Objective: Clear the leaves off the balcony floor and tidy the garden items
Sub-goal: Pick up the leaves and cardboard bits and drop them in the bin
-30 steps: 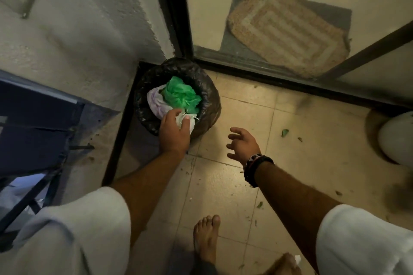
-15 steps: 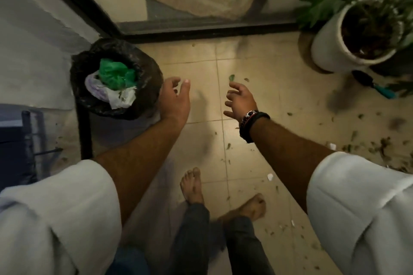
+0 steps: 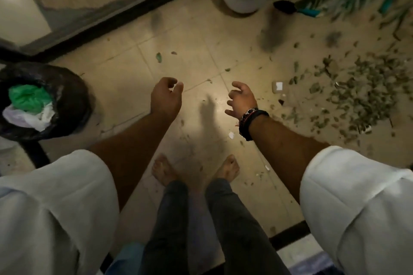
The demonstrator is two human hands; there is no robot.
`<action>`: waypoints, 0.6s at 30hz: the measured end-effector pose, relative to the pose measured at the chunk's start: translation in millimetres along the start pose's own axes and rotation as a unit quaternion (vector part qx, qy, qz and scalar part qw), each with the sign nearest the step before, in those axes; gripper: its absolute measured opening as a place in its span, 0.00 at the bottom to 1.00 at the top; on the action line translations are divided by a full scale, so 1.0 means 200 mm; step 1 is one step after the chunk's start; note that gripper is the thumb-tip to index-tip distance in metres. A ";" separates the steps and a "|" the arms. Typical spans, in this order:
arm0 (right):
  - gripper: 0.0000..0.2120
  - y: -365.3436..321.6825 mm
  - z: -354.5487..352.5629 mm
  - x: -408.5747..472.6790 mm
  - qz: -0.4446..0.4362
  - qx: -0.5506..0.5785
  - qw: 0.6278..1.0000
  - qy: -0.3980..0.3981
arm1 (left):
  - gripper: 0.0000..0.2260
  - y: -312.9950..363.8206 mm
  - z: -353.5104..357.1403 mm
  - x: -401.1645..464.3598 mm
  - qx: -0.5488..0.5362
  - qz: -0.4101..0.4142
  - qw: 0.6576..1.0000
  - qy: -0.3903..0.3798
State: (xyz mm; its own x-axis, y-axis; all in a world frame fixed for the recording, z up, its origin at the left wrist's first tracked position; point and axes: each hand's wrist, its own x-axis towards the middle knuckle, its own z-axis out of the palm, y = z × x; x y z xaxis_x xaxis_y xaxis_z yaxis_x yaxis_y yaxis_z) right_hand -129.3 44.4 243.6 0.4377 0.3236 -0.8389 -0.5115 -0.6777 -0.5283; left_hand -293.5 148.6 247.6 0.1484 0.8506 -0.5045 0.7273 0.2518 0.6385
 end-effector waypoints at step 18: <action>0.19 0.36 -1.16 0.11 0.079 0.260 0.946 0.175 | 0.15 0.52 0.97 -0.32 0.225 0.113 0.940 -0.232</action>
State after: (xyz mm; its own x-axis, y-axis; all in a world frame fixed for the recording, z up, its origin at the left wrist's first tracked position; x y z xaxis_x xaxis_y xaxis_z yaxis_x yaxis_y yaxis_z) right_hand 14.1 -150.8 217.5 0.4964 -0.0547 -0.8664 -0.8462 -0.2535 -0.4688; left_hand -96.2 30.0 234.1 0.5325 0.5406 -0.6513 0.8368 -0.2207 0.5010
